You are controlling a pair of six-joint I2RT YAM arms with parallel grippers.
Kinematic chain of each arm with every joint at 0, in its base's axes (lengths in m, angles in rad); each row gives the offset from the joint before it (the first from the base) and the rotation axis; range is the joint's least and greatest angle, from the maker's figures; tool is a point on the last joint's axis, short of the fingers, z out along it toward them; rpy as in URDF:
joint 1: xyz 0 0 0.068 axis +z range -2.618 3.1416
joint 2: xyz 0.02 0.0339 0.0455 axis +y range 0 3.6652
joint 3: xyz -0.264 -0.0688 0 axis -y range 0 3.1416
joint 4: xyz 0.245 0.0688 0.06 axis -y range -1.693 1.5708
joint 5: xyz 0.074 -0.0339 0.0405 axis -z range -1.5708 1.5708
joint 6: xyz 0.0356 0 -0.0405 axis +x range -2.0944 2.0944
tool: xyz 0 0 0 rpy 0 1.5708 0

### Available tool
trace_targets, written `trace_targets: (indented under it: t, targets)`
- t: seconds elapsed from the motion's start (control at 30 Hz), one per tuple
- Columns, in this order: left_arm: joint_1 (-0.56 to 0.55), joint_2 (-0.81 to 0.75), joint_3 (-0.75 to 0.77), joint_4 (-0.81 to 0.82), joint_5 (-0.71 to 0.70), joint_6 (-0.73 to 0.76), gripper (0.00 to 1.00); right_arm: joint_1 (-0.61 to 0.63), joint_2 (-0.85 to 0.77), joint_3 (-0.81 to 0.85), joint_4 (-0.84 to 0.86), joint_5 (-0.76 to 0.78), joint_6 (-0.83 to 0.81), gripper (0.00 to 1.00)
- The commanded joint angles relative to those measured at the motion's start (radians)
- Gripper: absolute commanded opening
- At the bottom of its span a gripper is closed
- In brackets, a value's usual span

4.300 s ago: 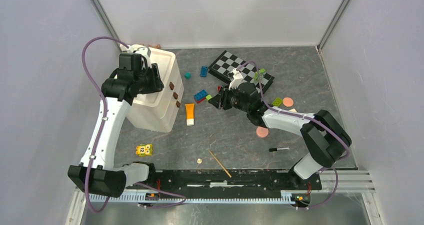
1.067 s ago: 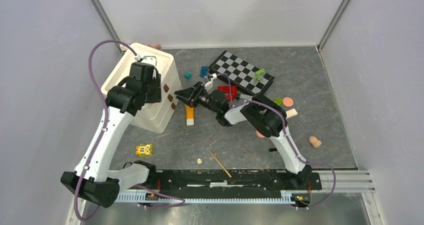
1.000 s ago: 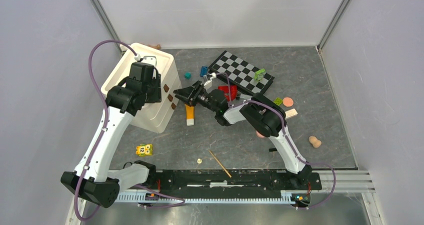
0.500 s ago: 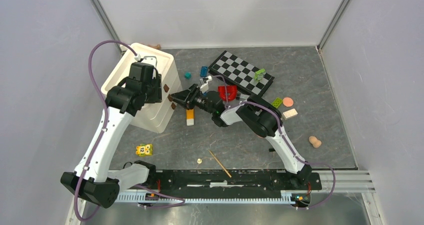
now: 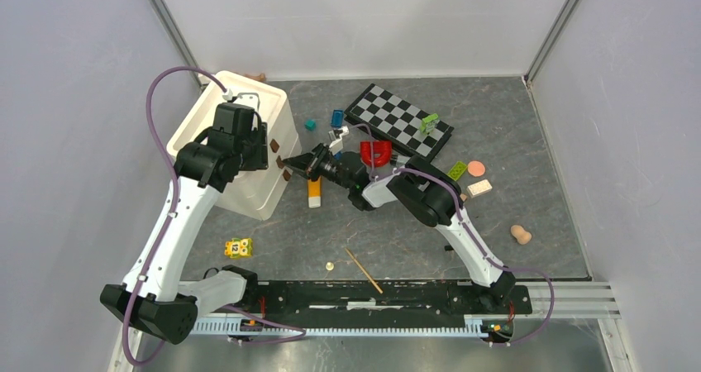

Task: Organize the makeup
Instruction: Open the drawer in the storage box.

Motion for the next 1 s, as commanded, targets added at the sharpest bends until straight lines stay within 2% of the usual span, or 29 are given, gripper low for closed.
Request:
trace_targets:
  t: [0.0, 0.63, 0.77, 0.97]
  targets:
    - [0.004, -0.007, -0.024, -0.022, 0.009, 0.007, 0.54, 0.006, -0.045, -0.05, 0.12, 0.01, -0.002, 0.02]
    - [0.007, 0.043, -0.017, -0.063, -0.169, -0.054, 0.61, -0.102, -0.428, -0.531, 0.075, 0.025, -0.291, 0.0]
    - [0.014, 0.051, -0.01, -0.075, -0.219, -0.075, 0.63, -0.106, -0.49, -0.574, 0.009, 0.043, -0.361, 0.0]
    - [0.022, 0.054, -0.01, -0.077, -0.242, -0.083, 0.66, -0.114, -0.608, -0.589, -0.222, 0.123, -0.549, 0.0]
